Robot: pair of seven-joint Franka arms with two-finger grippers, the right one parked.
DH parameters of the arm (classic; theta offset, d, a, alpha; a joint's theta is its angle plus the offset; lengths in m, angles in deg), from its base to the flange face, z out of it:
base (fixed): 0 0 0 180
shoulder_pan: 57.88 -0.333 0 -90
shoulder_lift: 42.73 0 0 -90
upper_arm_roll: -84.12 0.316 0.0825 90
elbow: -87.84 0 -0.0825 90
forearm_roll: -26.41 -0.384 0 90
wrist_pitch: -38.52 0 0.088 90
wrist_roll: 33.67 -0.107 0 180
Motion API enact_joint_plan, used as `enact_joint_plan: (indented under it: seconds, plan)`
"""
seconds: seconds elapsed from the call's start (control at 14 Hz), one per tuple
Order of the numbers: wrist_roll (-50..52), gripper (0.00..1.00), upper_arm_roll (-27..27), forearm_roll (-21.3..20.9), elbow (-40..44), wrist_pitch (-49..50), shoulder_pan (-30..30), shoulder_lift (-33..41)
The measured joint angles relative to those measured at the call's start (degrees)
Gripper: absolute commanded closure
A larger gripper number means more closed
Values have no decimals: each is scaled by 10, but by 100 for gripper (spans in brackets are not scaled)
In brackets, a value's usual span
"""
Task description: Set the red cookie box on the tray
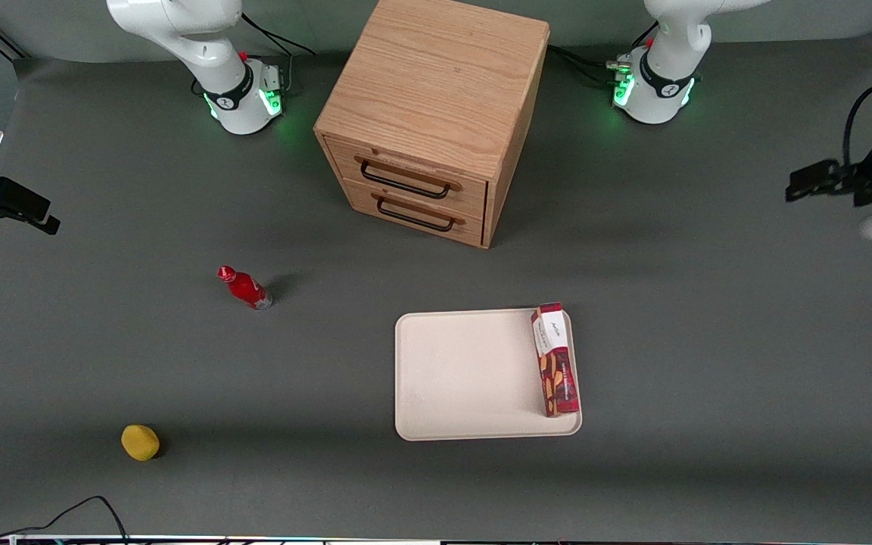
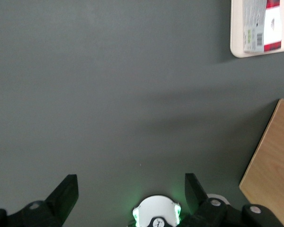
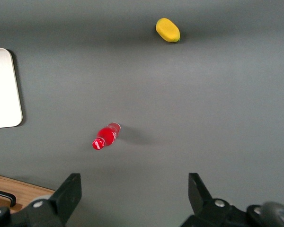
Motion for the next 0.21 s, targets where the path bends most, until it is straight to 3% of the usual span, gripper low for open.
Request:
enact_joint_plan:
  seconds: [0.21]
  plan:
    - [-1,0,-1,0,-30,0,6,31]
